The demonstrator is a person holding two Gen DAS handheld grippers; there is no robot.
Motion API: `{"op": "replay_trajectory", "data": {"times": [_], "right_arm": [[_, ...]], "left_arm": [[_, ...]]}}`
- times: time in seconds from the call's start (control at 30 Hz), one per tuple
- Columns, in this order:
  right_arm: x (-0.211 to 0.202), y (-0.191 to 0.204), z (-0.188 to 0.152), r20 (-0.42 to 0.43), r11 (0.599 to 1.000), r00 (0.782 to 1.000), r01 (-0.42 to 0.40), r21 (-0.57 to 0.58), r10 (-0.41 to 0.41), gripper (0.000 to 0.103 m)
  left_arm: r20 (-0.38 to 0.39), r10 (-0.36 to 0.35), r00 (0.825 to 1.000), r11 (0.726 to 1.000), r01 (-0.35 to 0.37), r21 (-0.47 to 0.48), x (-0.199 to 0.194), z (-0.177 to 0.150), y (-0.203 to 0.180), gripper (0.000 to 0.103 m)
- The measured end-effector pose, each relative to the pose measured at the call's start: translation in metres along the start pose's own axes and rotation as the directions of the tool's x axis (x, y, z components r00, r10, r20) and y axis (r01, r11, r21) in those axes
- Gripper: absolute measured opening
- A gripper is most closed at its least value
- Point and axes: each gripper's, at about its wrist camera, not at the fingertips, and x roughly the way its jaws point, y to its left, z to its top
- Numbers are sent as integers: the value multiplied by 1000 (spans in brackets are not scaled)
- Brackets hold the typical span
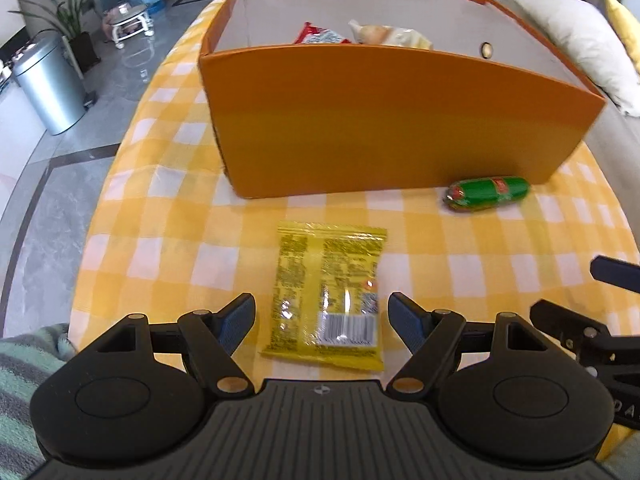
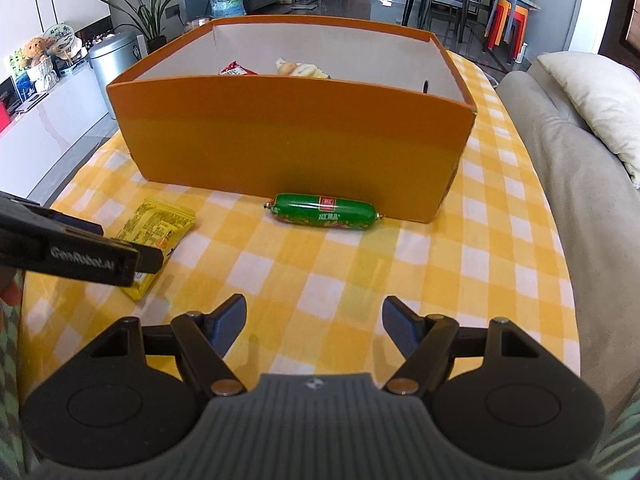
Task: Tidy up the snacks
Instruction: 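Lower the left gripper around the yellow pack while the right approaches the green sausage, then close the left gripper on the yellow pack while the right grasps the green sausage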
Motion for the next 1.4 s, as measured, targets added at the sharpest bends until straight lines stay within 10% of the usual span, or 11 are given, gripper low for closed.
{"op": "replay_trajectory", "data": {"times": [0.4, 0.6, 0.87, 1.4], "right_arm": [[26, -4, 14, 35, 998, 999, 34, -54, -32, 72], [44, -11, 30, 26, 999, 999, 36, -3, -36, 73], [61, -8, 48, 65, 995, 997, 31, 90, -37, 99], [94, -5, 47, 49, 995, 998, 42, 93, -47, 99]], "left_arm": [[-18, -34, 999, 999, 34, 7, 12, 6, -6, 62], [-6, -44, 999, 999, 44, 8, 14, 11, -11, 58], [-8, -56, 998, 998, 56, -22, 14, 13, -4, 58], [-5, -75, 997, 996, 74, -55, 14, 14, 5, 59]]}}
